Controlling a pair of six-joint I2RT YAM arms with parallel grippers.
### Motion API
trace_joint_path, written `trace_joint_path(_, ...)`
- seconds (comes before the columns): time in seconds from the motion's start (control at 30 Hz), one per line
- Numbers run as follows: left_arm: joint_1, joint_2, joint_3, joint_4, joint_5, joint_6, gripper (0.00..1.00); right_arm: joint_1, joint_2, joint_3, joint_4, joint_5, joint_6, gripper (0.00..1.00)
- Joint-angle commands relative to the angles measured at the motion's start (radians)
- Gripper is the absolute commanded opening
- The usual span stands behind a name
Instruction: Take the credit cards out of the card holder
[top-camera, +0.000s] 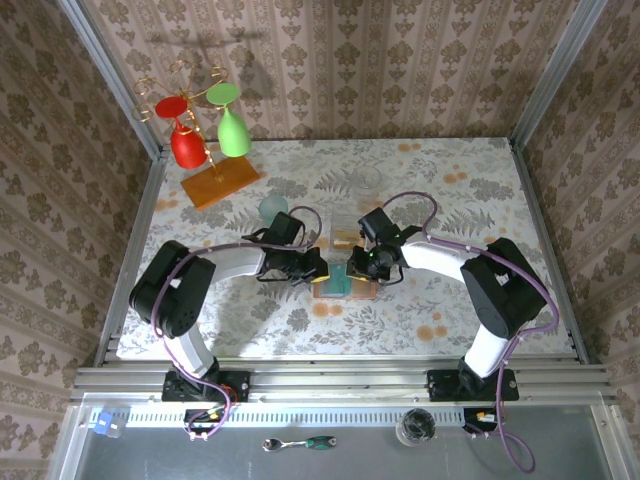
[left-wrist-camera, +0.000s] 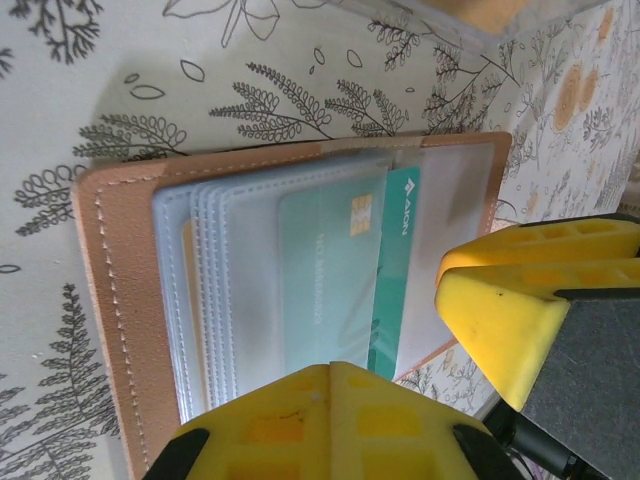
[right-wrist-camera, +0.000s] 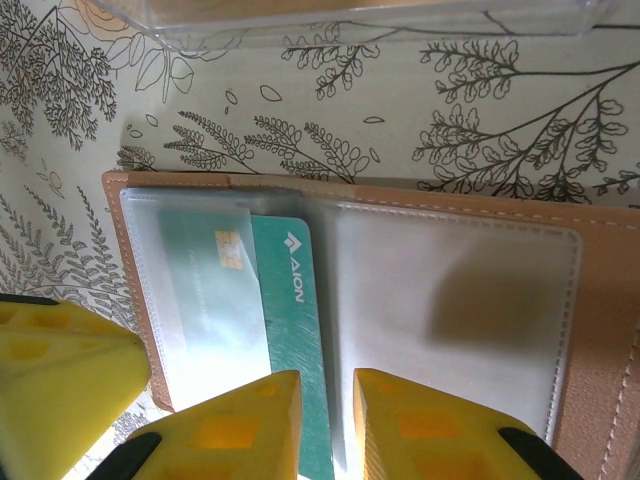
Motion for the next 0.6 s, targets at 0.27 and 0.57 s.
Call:
trace_joint_path(0.27,0.002,0.053,0.007,-0.033,-0.016,0.026,0.03,-0.016,-0.005,-0.031,0.058,-0.069,0.008,0.21)
trace_joint_path(0.57,0.009,0.06,0.013,-0.083,-0.03,0.048,0.02,-0.022,0.017,-0.055,0.098,-0.098,0.015,0.22)
